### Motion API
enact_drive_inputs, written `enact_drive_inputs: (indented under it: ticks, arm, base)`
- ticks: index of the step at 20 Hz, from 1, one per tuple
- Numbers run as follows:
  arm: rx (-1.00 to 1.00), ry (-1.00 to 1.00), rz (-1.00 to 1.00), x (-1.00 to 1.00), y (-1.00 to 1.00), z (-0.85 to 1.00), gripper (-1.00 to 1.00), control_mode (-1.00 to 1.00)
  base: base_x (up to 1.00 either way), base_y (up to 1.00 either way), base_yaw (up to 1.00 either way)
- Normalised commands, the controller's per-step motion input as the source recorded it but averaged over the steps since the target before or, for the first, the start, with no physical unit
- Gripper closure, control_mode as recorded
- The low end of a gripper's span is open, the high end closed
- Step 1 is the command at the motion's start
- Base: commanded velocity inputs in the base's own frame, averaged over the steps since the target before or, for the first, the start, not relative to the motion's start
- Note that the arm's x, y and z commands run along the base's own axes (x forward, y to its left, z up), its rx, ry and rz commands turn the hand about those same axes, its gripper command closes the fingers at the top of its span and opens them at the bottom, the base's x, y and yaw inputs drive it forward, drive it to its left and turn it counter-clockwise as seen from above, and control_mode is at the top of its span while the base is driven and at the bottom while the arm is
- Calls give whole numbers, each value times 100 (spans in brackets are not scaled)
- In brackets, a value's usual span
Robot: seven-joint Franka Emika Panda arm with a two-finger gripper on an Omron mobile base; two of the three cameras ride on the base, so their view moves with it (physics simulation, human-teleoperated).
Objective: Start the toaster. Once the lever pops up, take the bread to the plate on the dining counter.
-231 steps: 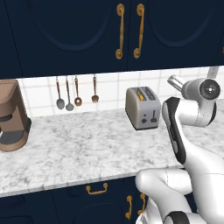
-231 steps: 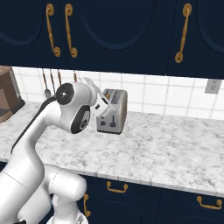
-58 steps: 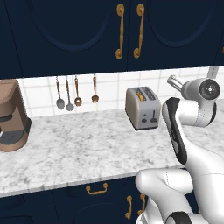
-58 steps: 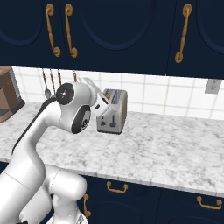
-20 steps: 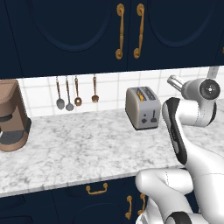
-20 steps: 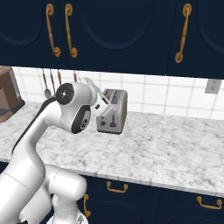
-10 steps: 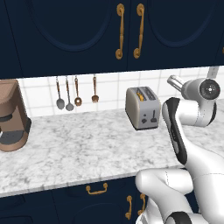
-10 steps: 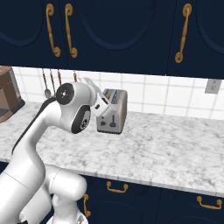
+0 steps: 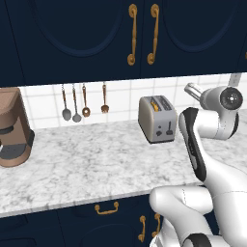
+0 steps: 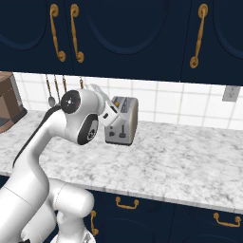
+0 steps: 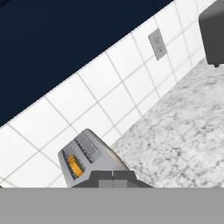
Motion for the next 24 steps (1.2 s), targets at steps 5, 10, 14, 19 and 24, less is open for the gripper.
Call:
enact_drive_inputs:
  ticks: [5,10,14,19,24]
  arm:
    - [0,0,0,0,0,0,100,-100]
    - [0,0,0,0,0,0,100,-100]
    - [0,0,0,0,0,0,100,-100]
    - [0,0,0,0,0,0,100,-100]
    - [0,0,0,0,0,0,100,-100]
  base:
    - [0,0,0]
    - [0,0,0]
    - [0,0,0]
    - [0,0,0]
    - [0,0,0]
